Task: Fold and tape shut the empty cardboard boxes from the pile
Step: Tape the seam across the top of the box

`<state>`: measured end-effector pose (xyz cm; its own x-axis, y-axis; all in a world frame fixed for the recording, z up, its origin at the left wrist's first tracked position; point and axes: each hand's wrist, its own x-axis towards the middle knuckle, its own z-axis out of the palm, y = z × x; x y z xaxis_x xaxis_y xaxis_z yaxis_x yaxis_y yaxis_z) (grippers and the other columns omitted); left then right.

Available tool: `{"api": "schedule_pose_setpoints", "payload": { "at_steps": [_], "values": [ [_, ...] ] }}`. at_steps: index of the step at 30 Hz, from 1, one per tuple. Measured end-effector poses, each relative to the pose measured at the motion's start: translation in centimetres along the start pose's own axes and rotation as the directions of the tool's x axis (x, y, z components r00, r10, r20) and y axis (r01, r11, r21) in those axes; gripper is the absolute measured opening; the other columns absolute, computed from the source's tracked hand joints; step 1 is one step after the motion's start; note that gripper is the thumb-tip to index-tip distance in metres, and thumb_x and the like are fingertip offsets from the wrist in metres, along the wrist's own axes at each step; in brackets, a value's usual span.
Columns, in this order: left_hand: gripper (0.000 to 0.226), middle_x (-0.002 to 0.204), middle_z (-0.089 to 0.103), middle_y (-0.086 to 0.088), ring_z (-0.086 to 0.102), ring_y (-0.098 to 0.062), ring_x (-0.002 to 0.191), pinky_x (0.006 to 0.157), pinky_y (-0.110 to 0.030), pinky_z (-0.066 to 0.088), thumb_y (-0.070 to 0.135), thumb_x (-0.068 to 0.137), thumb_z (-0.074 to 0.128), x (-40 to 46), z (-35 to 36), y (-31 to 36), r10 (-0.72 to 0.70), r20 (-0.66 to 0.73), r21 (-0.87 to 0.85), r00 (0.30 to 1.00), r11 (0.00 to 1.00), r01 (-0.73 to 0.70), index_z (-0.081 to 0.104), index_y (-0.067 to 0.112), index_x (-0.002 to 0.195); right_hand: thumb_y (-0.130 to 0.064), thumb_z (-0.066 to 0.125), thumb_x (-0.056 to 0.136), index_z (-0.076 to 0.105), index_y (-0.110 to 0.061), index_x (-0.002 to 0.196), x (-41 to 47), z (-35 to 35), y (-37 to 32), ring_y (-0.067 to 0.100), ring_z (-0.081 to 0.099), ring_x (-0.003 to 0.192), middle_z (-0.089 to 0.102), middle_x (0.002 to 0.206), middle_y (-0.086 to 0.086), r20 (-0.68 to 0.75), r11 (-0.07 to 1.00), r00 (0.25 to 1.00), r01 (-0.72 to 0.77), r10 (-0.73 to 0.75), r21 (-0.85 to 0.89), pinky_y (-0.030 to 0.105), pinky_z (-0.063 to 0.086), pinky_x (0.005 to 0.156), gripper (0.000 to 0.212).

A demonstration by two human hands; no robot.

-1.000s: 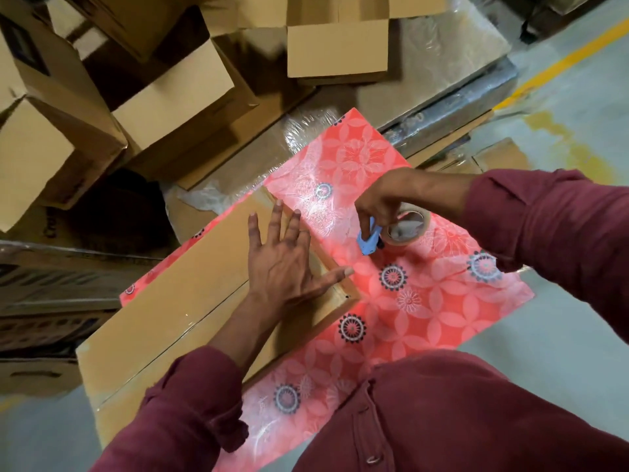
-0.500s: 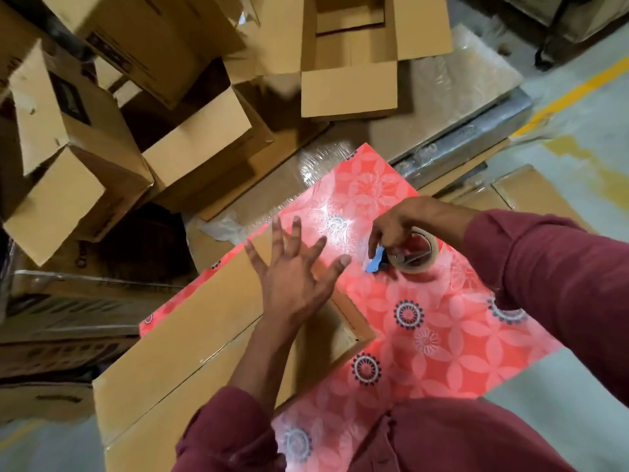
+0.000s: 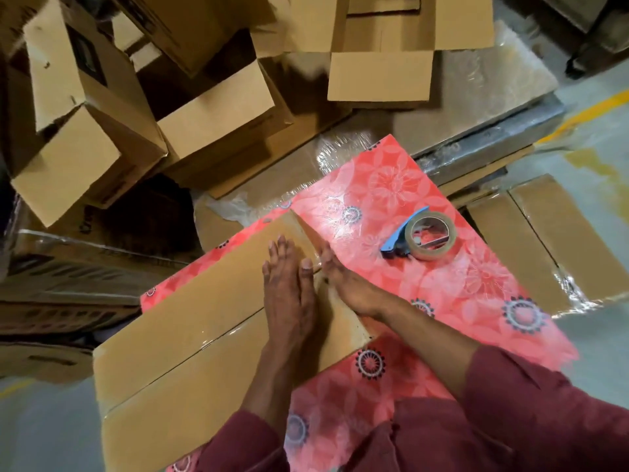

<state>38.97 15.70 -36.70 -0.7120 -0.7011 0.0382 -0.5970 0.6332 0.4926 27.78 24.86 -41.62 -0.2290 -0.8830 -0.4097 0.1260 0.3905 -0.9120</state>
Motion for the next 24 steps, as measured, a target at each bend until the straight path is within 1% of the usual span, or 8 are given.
{"api": "schedule_pose_setpoints", "payload": {
  "at_steps": [3,7,9,11,14,16,20,24],
  "values": [
    [0.069,0.170,0.014,0.000,0.007,-0.016,0.160,0.131,-0.046,0.006,0.052,0.107,0.023,-0.5,0.1,-0.4,0.043,0.040,-0.003,0.998,0.999,-0.043,0.015,0.012,0.163,-0.103,0.008,0.071,0.010,-0.034,0.165,-0.6,-0.2,3.5,0.008,0.010,0.157,0.011,0.172,-0.008,0.050,0.992,0.991,-0.128,0.128,-0.001,0.043,0.011,0.130,0.117],
    [0.062,0.169,0.016,0.003,0.009,-0.012,0.160,0.131,-0.039,0.005,0.052,0.107,0.027,-0.7,-0.3,-1.0,0.060,0.014,-0.069,0.998,0.996,-0.059,0.011,0.021,0.159,-0.107,0.002,0.061,-0.004,-0.031,0.164,-2.5,-1.5,0.9,0.000,-0.008,0.154,-0.011,0.168,-0.018,-0.135,0.999,0.991,0.008,-0.012,-0.032,0.027,-0.001,0.126,0.128],
    [0.064,0.169,0.020,0.002,0.010,-0.012,0.160,0.131,-0.039,0.007,0.050,0.107,0.030,-1.1,-0.3,-1.2,0.037,0.007,-0.085,0.999,0.996,-0.037,0.020,0.018,0.162,-0.102,0.006,0.071,0.007,-0.030,0.165,-3.0,-1.2,-2.0,-0.004,-0.003,0.155,-0.001,0.169,-0.019,-0.260,0.987,0.952,0.162,-0.159,-0.009,0.019,0.001,0.125,0.118],
    [0.065,0.169,0.026,0.000,0.014,-0.012,0.160,0.131,-0.041,0.010,0.048,0.106,0.035,-1.5,-0.9,-1.5,-0.006,-0.016,-0.131,1.000,0.991,0.004,0.033,0.014,0.161,-0.090,0.014,0.086,0.023,-0.025,0.164,-2.9,0.0,-5.0,-0.004,0.007,0.155,0.014,0.168,-0.016,-0.355,0.943,0.874,0.298,-0.331,-0.146,0.015,0.006,0.124,0.102],
    [0.060,0.161,0.044,-0.005,0.031,-0.013,0.154,0.127,-0.044,0.027,0.043,0.102,0.044,-2.5,-3.6,-2.6,-0.053,-0.103,-0.266,0.993,0.964,0.023,0.051,0.011,0.152,-0.056,0.044,0.104,0.057,-0.019,0.147,-3.1,3.7,-7.8,0.006,0.036,0.148,0.049,0.155,-0.005,-0.384,0.835,0.749,0.421,-0.540,-0.354,0.029,0.029,0.123,0.058],
    [0.052,0.150,0.058,-0.002,0.049,-0.009,0.143,0.118,-0.045,0.043,0.038,0.099,0.051,-3.4,-6.2,-4.4,-0.089,-0.167,-0.377,0.982,0.926,0.020,0.062,0.012,0.142,-0.035,0.057,0.102,0.070,-0.017,0.130,-3.3,6.9,-8.9,0.012,0.052,0.134,0.064,0.136,-0.003,-0.339,0.762,0.698,0.472,-0.630,-0.444,0.037,0.042,0.113,0.036],
    [0.039,0.129,0.072,0.011,0.060,0.014,0.117,0.096,-0.035,0.058,0.019,0.089,0.064,-7.2,-12.4,-10.3,-0.160,-0.259,-0.471,0.953,0.882,0.020,0.074,0.021,0.127,-0.030,0.060,0.100,0.077,-0.019,0.116,-3.2,15.9,-10.0,0.015,0.060,0.121,0.070,0.121,-0.007,-0.172,0.666,0.709,0.509,-0.684,-0.546,0.041,0.050,0.102,0.026],
    [0.025,0.107,0.078,0.014,0.072,-0.001,0.098,0.086,-0.028,0.059,0.020,0.091,0.068,-12.5,-18.7,-18.8,-0.284,-0.360,-0.558,0.889,0.829,0.039,0.080,0.023,0.113,-0.027,0.064,0.099,0.078,-0.024,0.113,-1.9,26.1,-10.7,0.008,0.062,0.119,0.070,0.120,-0.016,-0.093,0.627,0.721,0.523,-0.687,-0.577,0.038,0.052,0.098,0.020]
  ]
}}
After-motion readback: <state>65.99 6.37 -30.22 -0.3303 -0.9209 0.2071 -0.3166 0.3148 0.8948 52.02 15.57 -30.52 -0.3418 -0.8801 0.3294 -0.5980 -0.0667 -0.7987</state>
